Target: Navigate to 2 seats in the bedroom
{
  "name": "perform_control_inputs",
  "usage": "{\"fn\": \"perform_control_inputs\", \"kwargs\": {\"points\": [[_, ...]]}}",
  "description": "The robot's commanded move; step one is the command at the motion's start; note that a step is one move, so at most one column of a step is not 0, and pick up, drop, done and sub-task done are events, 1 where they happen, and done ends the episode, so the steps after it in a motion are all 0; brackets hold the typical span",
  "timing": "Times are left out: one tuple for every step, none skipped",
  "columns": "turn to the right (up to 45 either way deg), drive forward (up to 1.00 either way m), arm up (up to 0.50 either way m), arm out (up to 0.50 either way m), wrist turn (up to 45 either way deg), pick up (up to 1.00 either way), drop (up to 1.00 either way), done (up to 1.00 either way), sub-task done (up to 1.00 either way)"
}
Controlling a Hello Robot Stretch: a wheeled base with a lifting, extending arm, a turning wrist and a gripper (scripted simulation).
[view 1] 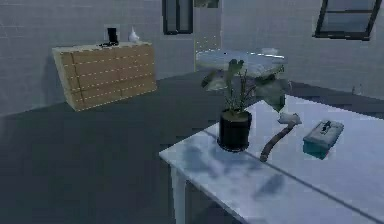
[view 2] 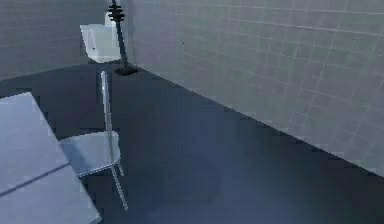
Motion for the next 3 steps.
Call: {"fn": "perform_control_inputs", "kwargs": {"points": [[45.0,0.0,0.0,0.0,0.0,0.0,0.0,0.0,0.0],[9.0,0.0,0.0,0.0,0.0,0.0,0.0,0.0,0.0],[0.0,0.0,0.0,0.0,0.0,0.0,0.0,0.0,1.0]]}}
